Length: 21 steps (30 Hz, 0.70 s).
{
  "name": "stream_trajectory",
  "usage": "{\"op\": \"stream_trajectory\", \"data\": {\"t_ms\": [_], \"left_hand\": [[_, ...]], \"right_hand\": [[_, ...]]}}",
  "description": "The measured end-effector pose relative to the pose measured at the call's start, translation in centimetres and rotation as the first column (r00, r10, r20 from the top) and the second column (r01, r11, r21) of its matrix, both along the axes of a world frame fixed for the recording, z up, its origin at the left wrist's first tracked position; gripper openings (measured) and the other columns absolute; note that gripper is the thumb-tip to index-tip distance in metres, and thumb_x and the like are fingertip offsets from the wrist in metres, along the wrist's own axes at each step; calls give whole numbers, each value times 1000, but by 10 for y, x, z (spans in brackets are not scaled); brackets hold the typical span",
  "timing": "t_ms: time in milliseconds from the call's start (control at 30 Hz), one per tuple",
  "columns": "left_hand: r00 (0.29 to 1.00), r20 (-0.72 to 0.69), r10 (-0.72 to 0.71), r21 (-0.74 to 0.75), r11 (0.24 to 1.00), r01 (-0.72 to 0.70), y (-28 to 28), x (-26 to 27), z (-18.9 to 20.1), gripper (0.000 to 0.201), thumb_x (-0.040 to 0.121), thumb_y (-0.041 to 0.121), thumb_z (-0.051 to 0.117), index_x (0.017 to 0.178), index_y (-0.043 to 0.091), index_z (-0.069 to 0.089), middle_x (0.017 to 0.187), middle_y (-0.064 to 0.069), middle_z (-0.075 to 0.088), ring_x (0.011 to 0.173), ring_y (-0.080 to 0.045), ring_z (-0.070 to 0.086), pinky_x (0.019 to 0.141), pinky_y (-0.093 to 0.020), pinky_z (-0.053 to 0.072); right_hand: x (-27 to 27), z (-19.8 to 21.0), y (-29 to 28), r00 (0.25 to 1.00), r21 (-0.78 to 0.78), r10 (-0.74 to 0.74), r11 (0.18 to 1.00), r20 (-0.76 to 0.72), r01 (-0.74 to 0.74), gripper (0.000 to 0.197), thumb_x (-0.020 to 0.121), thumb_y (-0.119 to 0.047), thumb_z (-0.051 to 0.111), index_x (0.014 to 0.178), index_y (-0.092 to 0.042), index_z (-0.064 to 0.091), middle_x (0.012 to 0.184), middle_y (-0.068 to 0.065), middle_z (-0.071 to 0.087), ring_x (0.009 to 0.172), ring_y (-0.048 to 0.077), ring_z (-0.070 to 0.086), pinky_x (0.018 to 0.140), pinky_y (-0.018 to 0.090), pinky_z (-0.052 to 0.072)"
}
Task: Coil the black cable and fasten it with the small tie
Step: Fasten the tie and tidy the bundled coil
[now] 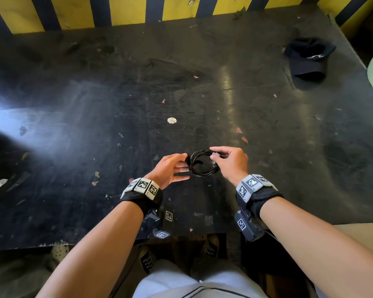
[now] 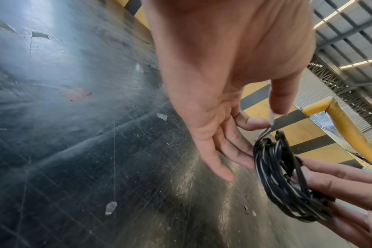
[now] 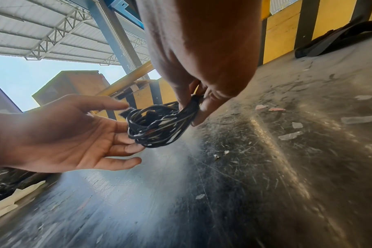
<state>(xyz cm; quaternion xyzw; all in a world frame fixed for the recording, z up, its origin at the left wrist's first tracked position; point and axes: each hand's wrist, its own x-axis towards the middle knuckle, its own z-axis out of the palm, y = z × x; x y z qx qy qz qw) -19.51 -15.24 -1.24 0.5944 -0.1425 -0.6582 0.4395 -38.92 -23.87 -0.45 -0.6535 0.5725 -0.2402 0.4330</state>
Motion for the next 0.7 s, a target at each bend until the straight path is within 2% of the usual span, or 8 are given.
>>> {"op": "stream_trajectory", "data": {"t_ms": [67, 133, 200, 233, 300, 367, 533, 700], "left_hand": [[1000, -29, 8, 14, 1000, -8, 0, 1, 1, 32, 104, 36, 47, 90, 14, 66, 107, -14, 72, 103, -24, 68, 100, -53, 53], [999, -32, -7, 6, 1000, 7, 2, 2, 1, 30, 105, 35, 48, 94, 14, 67, 118, -18, 72, 110, -26, 68, 100, -53, 53], [999, -3, -35, -14, 999, 35, 4, 3, -1, 19, 103, 28, 56, 106, 12, 64, 129, -20, 68, 117, -28, 67, 99, -51, 54], [999, 4, -39, -24, 999, 39, 4, 3, -1, 18, 102, 26, 59, 111, 11, 61, 129, -19, 68, 119, -29, 66, 99, -50, 55], [999, -15, -28, -39, 999, 28, 4, 2, -1, 22, 100, 25, 63, 116, 11, 56, 121, -13, 72, 114, -26, 69, 97, -48, 56], [999, -42, -16, -45, 999, 15, 4, 2, 0, 25, 98, 27, 65, 116, 13, 55, 111, -8, 74, 104, -22, 72, 92, -45, 58], [996, -85, -22, -31, 999, 20, 2, 1, 1, 44, 95, 29, 68, 132, 8, 57, 101, -5, 74, 97, -19, 73, 88, -41, 59], [992, -110, -59, -23, 998, 56, 0, 0, 1, 52, 88, 30, 73, 134, 9, 62, 106, -6, 72, 99, -18, 69, 89, -39, 56]], "right_hand": [[1, 0, 0, 1000, -8, 4, 1000, -10, -4, 19, 84, -16, 80, 101, -25, 83, 96, -5, 80, 82, 4, 67, 86, 6, 44], [2, 1, -1, 1000, -14, 7, 1000, -16, -7, 19, 84, -16, 79, 101, -25, 83, 94, -5, 80, 80, 3, 65, 79, -3, 37], [3, 2, -1, 1000, -23, 14, 1000, -26, -15, 19, 85, -17, 79, 101, -26, 83, 92, -5, 80, 79, 3, 64, 83, 2, 38], [4, 2, -1, 1000, -25, 16, 1000, -26, -17, 19, 85, -17, 79, 101, -25, 83, 91, -5, 80, 77, 1, 63, 84, 1, 39], [5, 2, -1, 1000, -25, 17, 1000, -21, -18, 19, 86, -15, 78, 102, -24, 83, 89, -5, 79, 69, -6, 61, 76, -7, 34], [7, 1, -1, 1000, -24, 17, 1000, -21, -17, 19, 86, -15, 78, 102, -24, 83, 87, -4, 78, 65, -12, 59, 70, -9, 32], [9, -2, 1, 1000, -23, 5, 1000, -24, -5, 20, 86, -15, 77, 103, -25, 83, 100, -3, 80, 88, 8, 69, 68, -9, 35], [7, -2, 3, 1000, -55, 2, 999, -27, -4, 20, 86, -13, 77, 104, -23, 83, 102, -1, 80, 83, 4, 65, 68, -10, 34]]}}
